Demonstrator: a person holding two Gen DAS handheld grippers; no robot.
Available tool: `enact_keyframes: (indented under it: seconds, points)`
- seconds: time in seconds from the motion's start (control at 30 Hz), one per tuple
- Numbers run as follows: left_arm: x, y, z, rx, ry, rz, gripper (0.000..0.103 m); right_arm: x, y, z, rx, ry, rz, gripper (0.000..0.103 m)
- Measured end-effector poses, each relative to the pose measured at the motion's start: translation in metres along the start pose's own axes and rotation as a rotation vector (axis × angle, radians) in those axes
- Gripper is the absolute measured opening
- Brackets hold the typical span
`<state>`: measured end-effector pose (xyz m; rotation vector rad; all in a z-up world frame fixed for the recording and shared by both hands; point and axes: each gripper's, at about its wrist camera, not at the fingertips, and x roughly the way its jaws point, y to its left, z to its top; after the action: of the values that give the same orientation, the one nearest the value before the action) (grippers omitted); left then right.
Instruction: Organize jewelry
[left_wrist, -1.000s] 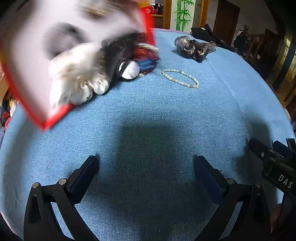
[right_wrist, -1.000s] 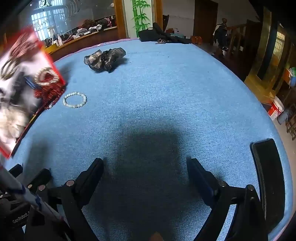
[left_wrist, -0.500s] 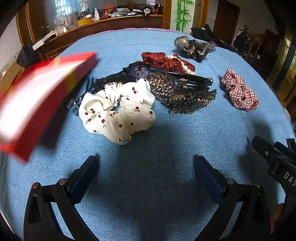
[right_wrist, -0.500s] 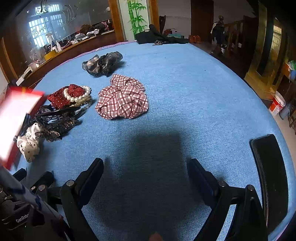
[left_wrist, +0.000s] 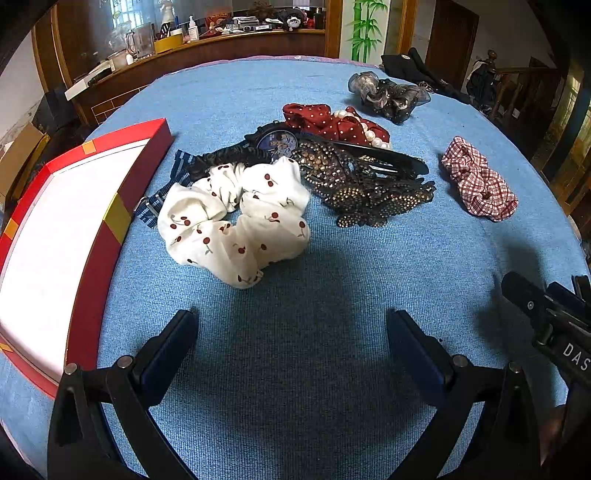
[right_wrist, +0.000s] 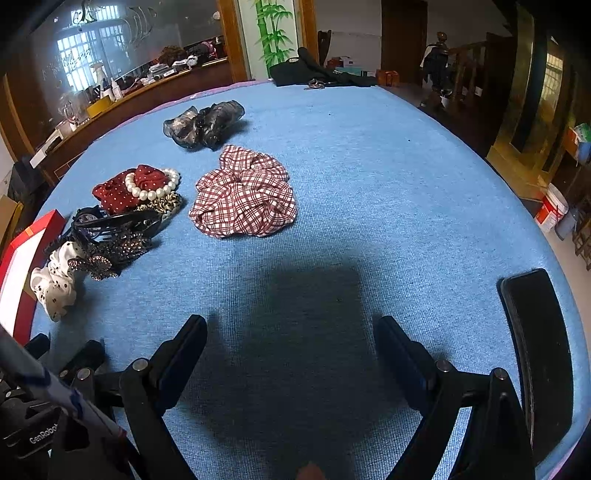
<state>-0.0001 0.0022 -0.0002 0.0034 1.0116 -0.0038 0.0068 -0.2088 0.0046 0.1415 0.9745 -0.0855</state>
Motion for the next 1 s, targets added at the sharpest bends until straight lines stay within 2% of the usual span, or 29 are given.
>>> enact_keyframes:
  seconds: [0.27, 0.4, 0.5, 0.57, 0.67, 0.83, 1.0]
  points:
    - [0.000, 0.000, 0.000, 0.000, 0.000, 0.000, 0.103, -0.006, 0.004, -0.001, -0.014, -0.018, -0.014, 0.094]
    - [-0.002, -0.003, 0.000, 0.007, 0.005, 0.036, 0.103, -0.038, 0.006, -0.007, -0.009, -0.098, 0.013, 0.093]
    - [-0.023, -0.006, -0.004, 0.051, -0.098, 0.077, 0.103, -0.060, 0.010, -0.015, -0.031, -0.162, 0.009, 0.093]
    - [-0.045, -0.001, -0.006, 0.051, -0.176, 0.061, 0.103, -0.070, 0.012, -0.020, -0.035, -0.182, 0.012, 0.093]
    - [-0.074, 0.007, -0.011, 0.057, -0.276, 0.099, 0.103, -0.079, 0.018, -0.025, -0.051, -0.195, 0.041, 0.093]
    - [-0.098, 0.027, -0.015, 0.035, -0.312, 0.086, 0.103, -0.091, 0.028, -0.028, -0.055, -0.221, 0.081, 0.093]
    - [-0.111, 0.039, -0.019, 0.014, -0.337, 0.082, 0.103, -0.100, 0.042, -0.033, -0.076, -0.259, 0.066, 0.093]
